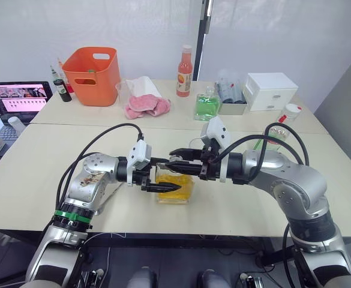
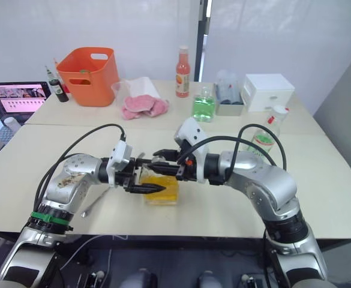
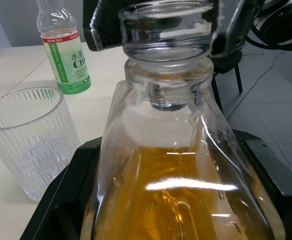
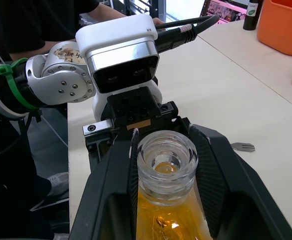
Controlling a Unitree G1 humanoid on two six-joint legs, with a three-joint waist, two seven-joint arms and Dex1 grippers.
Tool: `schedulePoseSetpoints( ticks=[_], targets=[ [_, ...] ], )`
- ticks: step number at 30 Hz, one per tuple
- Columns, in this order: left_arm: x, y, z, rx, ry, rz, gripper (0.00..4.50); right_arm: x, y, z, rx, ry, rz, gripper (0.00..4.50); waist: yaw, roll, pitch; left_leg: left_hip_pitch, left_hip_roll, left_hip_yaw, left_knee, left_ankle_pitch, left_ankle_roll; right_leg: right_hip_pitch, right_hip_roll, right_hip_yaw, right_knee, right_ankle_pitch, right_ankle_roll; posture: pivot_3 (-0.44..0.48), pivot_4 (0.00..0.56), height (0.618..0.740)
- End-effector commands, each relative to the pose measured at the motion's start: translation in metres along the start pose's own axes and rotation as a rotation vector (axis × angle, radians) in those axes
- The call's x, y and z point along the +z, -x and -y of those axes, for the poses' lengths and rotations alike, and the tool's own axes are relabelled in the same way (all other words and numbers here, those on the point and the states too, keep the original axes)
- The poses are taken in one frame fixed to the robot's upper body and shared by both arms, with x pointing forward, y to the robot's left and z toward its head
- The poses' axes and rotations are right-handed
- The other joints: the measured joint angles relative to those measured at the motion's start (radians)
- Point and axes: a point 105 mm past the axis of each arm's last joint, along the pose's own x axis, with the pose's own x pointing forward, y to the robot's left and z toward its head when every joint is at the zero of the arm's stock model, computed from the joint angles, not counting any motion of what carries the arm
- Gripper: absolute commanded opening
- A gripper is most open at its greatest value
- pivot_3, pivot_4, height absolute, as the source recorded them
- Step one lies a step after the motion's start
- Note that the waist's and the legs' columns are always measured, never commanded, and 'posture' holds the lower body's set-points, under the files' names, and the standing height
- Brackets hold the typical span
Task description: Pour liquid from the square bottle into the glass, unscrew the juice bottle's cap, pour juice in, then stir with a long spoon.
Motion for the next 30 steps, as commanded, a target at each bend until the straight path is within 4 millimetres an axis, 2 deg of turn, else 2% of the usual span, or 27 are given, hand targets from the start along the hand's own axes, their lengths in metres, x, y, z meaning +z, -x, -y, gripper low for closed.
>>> schedulePoseSetpoints(
  ticks=[1,14,23,30],
  targets=[
    [-0.017,-0.001,0.014,-0.066,0.048,-0.063,2.84,0.051,0.017,0.003,-0.069,0.164,0.162,1.07,0.000,0.000,0.000,0.000,0.000,0.000,0.000,0.000,0.000,0.000,0.000,0.000,0.000,0.000,0.000,0.000,0.150,0.715],
    [-0.021,-0.002,0.014,-0.067,0.061,-0.061,2.84,0.040,0.014,0.008,-0.084,0.148,0.121,1.07,-0.001,0.000,0.000,0.000,0.000,0.000,0.000,0.000,0.000,0.000,0.000,0.000,0.000,0.000,0.000,0.000,0.150,0.715],
    [-0.027,-0.002,0.017,-0.071,0.078,-0.072,2.84,0.048,0.012,0.006,-0.078,0.156,0.160,1.07,-0.001,0.000,0.000,0.000,0.000,0.000,0.000,0.000,0.000,0.000,0.000,0.000,0.000,0.000,0.000,0.000,0.150,0.715],
    [-0.026,-0.002,0.016,-0.070,0.073,-0.071,2.84,0.023,0.006,0.007,-0.091,0.155,0.082,1.07,-0.001,0.000,0.000,0.000,0.000,0.000,0.000,0.000,0.000,0.000,0.000,0.000,0.000,0.000,0.000,0.000,0.150,0.715]
  ],
)
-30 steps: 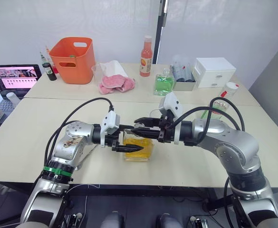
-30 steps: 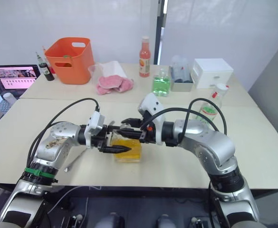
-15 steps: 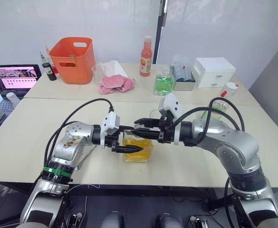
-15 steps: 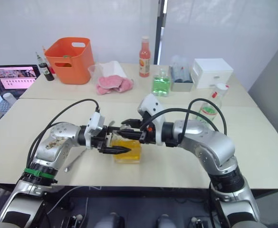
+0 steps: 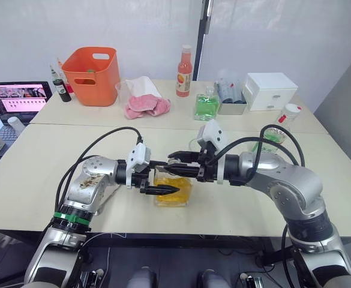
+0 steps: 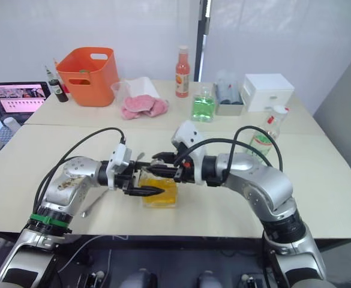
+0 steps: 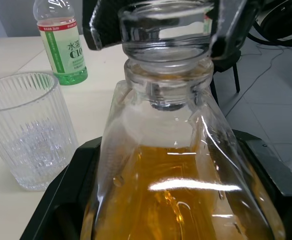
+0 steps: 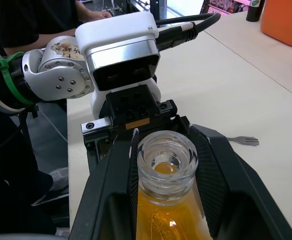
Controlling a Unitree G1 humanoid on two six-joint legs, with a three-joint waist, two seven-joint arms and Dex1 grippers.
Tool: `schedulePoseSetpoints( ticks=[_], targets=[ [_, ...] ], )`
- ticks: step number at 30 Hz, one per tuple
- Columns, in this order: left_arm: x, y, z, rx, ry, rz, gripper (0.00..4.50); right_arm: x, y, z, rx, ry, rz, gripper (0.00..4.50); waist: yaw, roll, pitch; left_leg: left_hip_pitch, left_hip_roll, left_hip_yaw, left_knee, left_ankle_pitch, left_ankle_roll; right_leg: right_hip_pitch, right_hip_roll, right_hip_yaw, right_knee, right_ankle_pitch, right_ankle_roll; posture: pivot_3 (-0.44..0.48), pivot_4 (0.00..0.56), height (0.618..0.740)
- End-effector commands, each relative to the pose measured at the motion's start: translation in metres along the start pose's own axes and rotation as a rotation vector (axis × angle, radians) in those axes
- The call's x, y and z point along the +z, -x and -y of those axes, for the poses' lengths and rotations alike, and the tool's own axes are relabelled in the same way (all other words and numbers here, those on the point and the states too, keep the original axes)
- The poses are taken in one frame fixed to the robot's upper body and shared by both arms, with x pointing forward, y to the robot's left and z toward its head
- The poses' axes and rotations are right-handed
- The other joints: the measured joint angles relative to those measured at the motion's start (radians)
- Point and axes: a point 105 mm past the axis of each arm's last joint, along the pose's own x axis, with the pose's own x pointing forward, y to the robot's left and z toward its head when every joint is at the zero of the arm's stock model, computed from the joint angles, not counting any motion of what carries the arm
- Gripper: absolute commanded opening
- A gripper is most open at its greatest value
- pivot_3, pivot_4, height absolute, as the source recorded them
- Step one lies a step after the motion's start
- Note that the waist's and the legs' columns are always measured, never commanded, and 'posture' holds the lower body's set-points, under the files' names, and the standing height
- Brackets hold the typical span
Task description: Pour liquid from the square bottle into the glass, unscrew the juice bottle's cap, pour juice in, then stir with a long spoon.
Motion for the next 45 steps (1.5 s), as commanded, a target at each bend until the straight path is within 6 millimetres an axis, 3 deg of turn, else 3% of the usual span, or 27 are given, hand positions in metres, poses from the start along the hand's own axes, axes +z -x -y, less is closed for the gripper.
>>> schedulePoseSetpoints(
  ticks=[1,5,12,14,18,32,45],
  targets=[
    [-0.017,-0.004,0.012,-0.071,0.040,-0.060,2.84,0.027,0.011,0.008,-0.088,0.138,0.111,1.07,0.000,0.000,0.000,0.000,0.000,0.000,0.000,0.000,0.000,0.000,0.000,0.000,0.000,0.000,0.000,0.000,0.150,0.715],
    [-0.016,-0.005,0.012,-0.073,0.037,-0.059,2.84,0.017,0.009,0.009,-0.090,0.127,0.096,1.07,0.000,0.000,0.000,0.000,0.000,0.000,0.000,0.000,0.000,0.001,0.000,0.000,0.000,0.000,0.000,0.000,0.150,0.715],
    [-0.015,-0.006,0.012,-0.076,0.033,-0.058,2.84,0.017,0.009,0.006,-0.077,0.123,0.100,1.07,0.000,0.000,0.000,0.001,0.000,0.000,0.000,0.000,0.000,0.001,0.000,0.000,0.000,0.000,0.000,0.000,0.150,0.715],
    [-0.015,-0.006,0.012,-0.077,0.033,-0.058,2.84,0.017,0.008,0.005,-0.075,0.119,0.105,2.14,0.000,0.000,0.000,0.001,0.000,0.000,0.000,0.000,0.000,0.001,0.000,0.000,0.000,0.000,0.000,0.000,0.150,0.715],
    [-0.014,-0.007,0.011,-0.080,0.032,-0.056,2.84,0.020,0.008,0.003,-0.067,0.117,0.114,3.44,0.001,0.000,0.000,0.001,0.000,0.000,0.000,0.000,0.000,0.001,0.000,0.000,0.000,0.000,0.000,0.000,0.150,0.715],
    [-0.014,-0.008,0.010,-0.080,0.026,-0.056,2.84,0.014,0.009,-0.009,-0.005,0.086,0.079,3.48,0.003,0.000,0.000,0.001,0.000,0.000,0.000,0.000,0.000,0.002,0.000,0.000,0.000,0.000,0.000,0.000,0.150,0.715],
    [-0.014,-0.008,0.011,-0.080,0.027,-0.057,2.84,0.006,0.008,-0.007,-0.008,0.051,0.059,3.48,0.004,0.000,0.000,0.001,0.000,0.000,0.000,0.000,0.000,0.002,0.000,0.000,0.000,0.000,0.000,0.000,0.150,0.715]
  ],
)
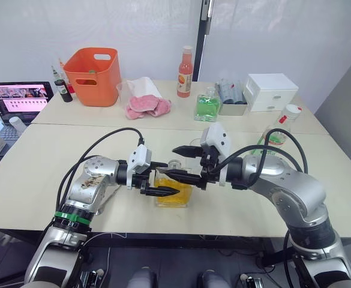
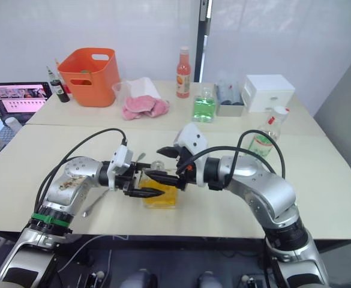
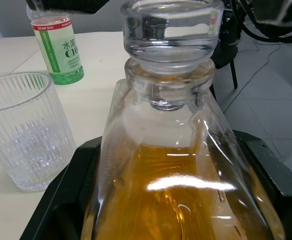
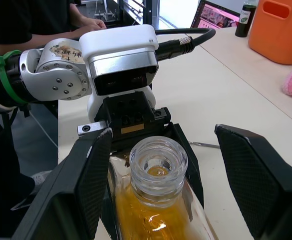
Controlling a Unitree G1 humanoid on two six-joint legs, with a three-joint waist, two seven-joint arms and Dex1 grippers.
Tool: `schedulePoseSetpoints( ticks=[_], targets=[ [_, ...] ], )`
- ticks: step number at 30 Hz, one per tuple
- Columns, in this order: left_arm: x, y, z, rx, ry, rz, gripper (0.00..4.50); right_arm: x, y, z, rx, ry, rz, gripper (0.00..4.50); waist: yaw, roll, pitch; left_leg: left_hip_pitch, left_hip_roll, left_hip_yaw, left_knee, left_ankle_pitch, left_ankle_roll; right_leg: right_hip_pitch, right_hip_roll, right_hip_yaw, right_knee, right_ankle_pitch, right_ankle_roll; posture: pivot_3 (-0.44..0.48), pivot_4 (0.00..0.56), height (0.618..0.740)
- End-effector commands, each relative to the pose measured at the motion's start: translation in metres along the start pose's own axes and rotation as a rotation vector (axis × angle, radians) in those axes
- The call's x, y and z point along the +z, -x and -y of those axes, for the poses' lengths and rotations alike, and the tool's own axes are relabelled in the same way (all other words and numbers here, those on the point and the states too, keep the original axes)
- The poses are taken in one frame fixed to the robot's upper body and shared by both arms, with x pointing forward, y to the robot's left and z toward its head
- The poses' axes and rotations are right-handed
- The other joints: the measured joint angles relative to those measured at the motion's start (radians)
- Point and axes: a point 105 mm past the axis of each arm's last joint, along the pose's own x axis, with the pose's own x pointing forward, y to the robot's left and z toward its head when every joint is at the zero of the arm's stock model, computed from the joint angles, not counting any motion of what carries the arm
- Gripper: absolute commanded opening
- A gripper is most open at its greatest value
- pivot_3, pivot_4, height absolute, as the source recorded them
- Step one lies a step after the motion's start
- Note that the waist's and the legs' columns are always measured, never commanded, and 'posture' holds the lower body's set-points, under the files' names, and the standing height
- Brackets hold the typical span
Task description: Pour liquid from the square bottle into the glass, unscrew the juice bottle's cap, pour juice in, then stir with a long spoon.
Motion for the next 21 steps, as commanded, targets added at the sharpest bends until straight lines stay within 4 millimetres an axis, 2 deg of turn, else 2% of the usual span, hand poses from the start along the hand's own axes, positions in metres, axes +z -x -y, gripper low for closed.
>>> schedulePoseSetpoints(
  ticks=[1,3,6,11,17,21],
  targets=[
    [-0.013,-0.006,0.010,-0.058,0.037,-0.049,2.84,0.004,0.002,-0.002,0.009,0.000,0.020,3.48,0.000,0.000,0.000,0.000,0.000,0.000,0.000,0.000,0.000,0.000,0.000,0.000,0.000,0.000,0.000,0.000,0.150,0.715],
    [-0.014,-0.006,0.010,-0.059,0.037,-0.049,2.84,0.004,0.002,-0.002,0.010,-0.005,0.020,3.48,0.000,0.000,0.000,0.000,0.000,0.000,0.000,0.000,0.000,0.000,0.000,0.000,0.000,0.000,0.000,0.000,0.150,0.715],
    [-0.014,-0.006,0.010,-0.059,0.038,-0.050,2.84,0.005,0.002,-0.002,0.012,-0.017,0.028,2.69,0.000,0.000,0.000,0.000,0.000,0.000,0.000,0.000,0.000,0.000,0.000,0.000,0.000,0.000,0.000,0.000,0.150,0.715],
    [-0.015,-0.006,0.011,-0.061,0.040,-0.052,2.84,0.008,0.001,-0.003,0.018,-0.043,0.044,1.06,0.000,0.000,0.000,0.000,0.000,0.000,0.000,0.000,0.000,0.000,0.000,0.000,0.000,0.000,0.000,0.000,0.150,0.715],
    [-0.015,-0.006,0.011,-0.060,0.040,-0.052,2.84,0.007,0.002,-0.003,0.021,-0.056,0.035,1.03,0.000,0.000,0.000,0.000,0.000,0.000,0.000,0.000,0.000,0.000,0.000,0.000,0.000,0.000,0.000,0.000,0.150,0.715],
    [-0.018,-0.005,0.012,-0.066,0.039,-0.061,2.84,0.020,0.004,-0.001,0.022,-0.060,0.082,1.03,0.000,0.000,0.000,0.000,0.000,0.000,0.000,0.000,0.000,0.000,0.000,0.000,0.000,0.000,0.000,0.000,0.150,0.715]
  ],
)
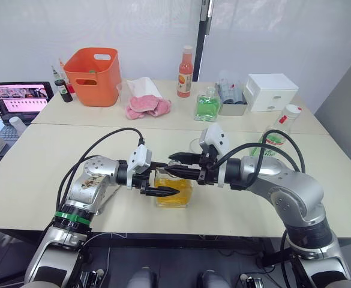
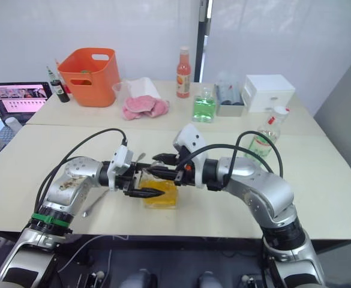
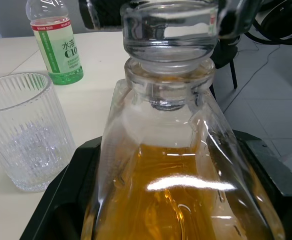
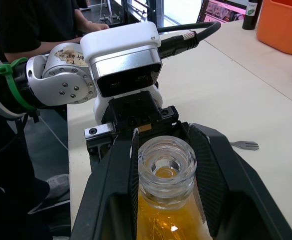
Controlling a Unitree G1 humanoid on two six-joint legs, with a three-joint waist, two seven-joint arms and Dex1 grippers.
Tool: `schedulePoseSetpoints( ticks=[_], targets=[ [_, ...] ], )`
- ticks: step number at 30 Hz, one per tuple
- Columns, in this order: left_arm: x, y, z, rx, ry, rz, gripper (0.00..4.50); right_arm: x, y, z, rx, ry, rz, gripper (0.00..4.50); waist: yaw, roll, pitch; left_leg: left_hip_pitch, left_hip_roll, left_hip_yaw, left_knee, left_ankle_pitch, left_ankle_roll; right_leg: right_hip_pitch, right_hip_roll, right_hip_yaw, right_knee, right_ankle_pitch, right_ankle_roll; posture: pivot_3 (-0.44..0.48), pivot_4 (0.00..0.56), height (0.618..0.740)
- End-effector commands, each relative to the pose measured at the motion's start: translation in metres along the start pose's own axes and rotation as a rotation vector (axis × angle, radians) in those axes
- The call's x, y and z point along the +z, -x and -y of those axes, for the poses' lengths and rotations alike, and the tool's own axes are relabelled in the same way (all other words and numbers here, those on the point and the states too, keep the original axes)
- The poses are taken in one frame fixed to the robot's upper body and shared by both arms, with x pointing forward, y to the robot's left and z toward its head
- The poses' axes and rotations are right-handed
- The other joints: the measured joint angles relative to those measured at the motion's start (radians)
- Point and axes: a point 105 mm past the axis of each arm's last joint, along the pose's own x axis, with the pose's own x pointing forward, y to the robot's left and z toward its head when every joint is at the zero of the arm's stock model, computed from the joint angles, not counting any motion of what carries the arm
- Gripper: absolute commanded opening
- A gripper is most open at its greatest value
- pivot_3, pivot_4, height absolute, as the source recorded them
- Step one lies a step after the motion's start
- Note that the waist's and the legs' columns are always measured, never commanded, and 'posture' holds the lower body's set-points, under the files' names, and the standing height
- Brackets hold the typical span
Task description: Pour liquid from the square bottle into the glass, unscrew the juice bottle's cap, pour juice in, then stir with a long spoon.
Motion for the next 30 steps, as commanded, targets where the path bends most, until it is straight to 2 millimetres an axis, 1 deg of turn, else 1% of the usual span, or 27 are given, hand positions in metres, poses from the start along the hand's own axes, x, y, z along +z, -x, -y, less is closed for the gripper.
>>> schedulePoseSetpoints(
  ticks=[1,6,9,12,15,17,21,25,28,30],
  targets=[
    [-0.019,-0.005,0.012,-0.065,0.039,-0.067,2.84,0.026,0.006,-0.001,0.006,0.019,0.091,1.03,0.000,0.000,0.000,0.000,0.000,0.000,0.000,0.000,0.000,0.000,0.000,0.000,0.000,0.000,0.000,0.000,0.150,0.715],
    [-0.023,-0.005,0.015,-0.070,0.037,-0.080,2.84,0.054,0.011,0.000,0.006,0.038,0.168,1.03,0.000,0.000,0.000,0.001,0.000,0.000,0.000,0.000,0.000,0.000,0.000,0.000,0.000,0.000,0.000,0.000,0.150,0.715],
    [-0.024,-0.006,0.015,-0.071,0.038,-0.082,2.84,0.066,0.014,0.002,-0.008,0.059,0.195,1.03,0.000,0.001,0.000,0.001,0.000,0.000,-0.001,0.000,0.000,0.001,0.000,0.000,0.000,0.000,0.000,0.000,0.150,0.715],
    [-0.025,-0.007,0.016,-0.071,0.041,-0.080,2.84,0.070,0.016,0.002,-0.011,0.073,0.200,1.03,0.000,0.001,-0.001,0.001,0.000,0.000,-0.001,0.000,0.000,0.001,0.000,0.000,0.000,0.000,0.000,0.000,0.150,0.715],
    [-0.024,-0.007,0.016,-0.071,0.040,-0.078,2.84,0.068,0.019,0.003,-0.025,0.072,0.193,1.03,0.000,0.001,-0.001,0.001,0.000,0.000,-0.001,0.000,0.000,0.001,0.000,0.000,0.000,0.000,0.000,0.000,0.150,0.715],
    [-0.023,-0.006,0.016,-0.068,0.036,-0.077,2.84,0.058,0.029,0.012,-0.088,0.056,0.174,1.03,0.001,0.001,-0.001,0.001,0.000,0.000,-0.001,0.000,0.000,0.001,0.000,0.000,0.000,0.000,0.000,0.000,0.150,0.715],
    [-0.021,-0.005,0.015,-0.063,0.029,-0.078,2.84,0.021,0.063,0.038,-0.299,0.014,0.077,1.03,0.004,0.002,-0.002,0.001,0.000,0.000,-0.001,0.000,0.001,0.002,0.000,0.000,-0.001,0.000,0.000,0.000,0.150,0.715],
    [-0.019,-0.005,0.014,-0.059,0.026,-0.073,2.84,-0.027,0.113,0.058,-0.555,-0.052,-0.017,1.03,0.003,0.003,-0.002,0.001,0.000,0.001,-0.001,0.000,0.001,0.001,0.000,0.000,-0.002,0.000,0.000,0.000,0.150,0.715],
    [-0.019,-0.004,0.014,-0.057,0.024,-0.072,2.84,-0.057,0.143,0.066,-0.735,-0.064,-0.071,1.03,0.002,0.004,-0.003,0.001,0.000,0.001,-0.001,0.000,0.001,0.002,0.000,0.001,-0.002,0.000,0.000,0.000,0.150,0.715],
    [-0.018,-0.004,0.013,-0.055,0.021,-0.071,2.84,-0.073,0.163,0.075,-0.882,-0.078,-0.075,1.03,0.002,0.004,-0.003,0.002,0.000,0.002,-0.001,0.000,0.001,0.002,0.000,0.002,-0.002,0.000,0.000,0.000,0.150,0.715]
  ],
)
